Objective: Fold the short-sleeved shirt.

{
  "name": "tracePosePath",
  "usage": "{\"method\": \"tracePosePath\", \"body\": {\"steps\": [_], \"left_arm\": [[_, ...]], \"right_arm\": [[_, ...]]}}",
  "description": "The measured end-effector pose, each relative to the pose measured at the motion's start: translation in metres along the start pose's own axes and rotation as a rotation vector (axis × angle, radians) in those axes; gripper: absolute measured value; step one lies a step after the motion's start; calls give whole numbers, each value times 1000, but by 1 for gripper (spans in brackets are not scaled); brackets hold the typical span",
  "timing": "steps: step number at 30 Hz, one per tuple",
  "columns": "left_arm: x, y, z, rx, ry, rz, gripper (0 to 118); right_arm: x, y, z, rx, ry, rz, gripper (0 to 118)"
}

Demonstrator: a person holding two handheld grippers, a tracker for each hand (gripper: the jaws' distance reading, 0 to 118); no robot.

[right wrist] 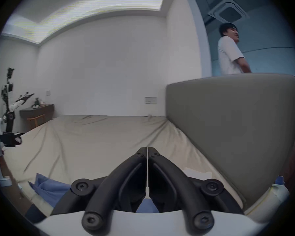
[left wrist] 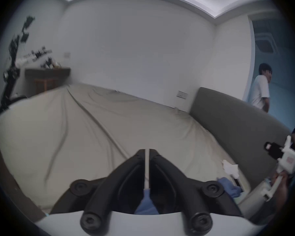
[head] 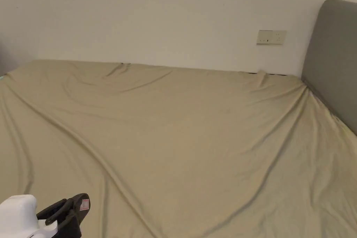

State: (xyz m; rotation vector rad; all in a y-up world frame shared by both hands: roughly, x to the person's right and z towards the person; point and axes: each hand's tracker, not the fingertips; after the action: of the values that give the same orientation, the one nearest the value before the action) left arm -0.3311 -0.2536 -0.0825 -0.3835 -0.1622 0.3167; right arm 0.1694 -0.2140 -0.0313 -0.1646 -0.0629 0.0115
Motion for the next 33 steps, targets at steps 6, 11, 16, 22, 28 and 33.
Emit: {"method": "tracePosePath", "body": {"steps": [6,11,16,22,28,33], "left_arm": [[-69,-11,-20,-156,-45,180,0],[-153,-55,-60,-453,-89,579,47],[-198,-104,-91,-544,-91,752,117],[-170,-116,-111,-606,-325,909,104],[-148,-144,-132,-638,-286,927,13],[-165,-126,-109,-589,-233,889,8]], "right_arm": [[-27,-8,-3,-29,43,12,4],[-19,-17,-8,-105,26,-54,4],[-9,-25,-6,-178,-33,-99,4],[-7,-26,-1,-218,-82,-133,4],[-10,-26,1,-220,-85,-159,4],[-9,-15,5,-203,-92,-161,4]]}}
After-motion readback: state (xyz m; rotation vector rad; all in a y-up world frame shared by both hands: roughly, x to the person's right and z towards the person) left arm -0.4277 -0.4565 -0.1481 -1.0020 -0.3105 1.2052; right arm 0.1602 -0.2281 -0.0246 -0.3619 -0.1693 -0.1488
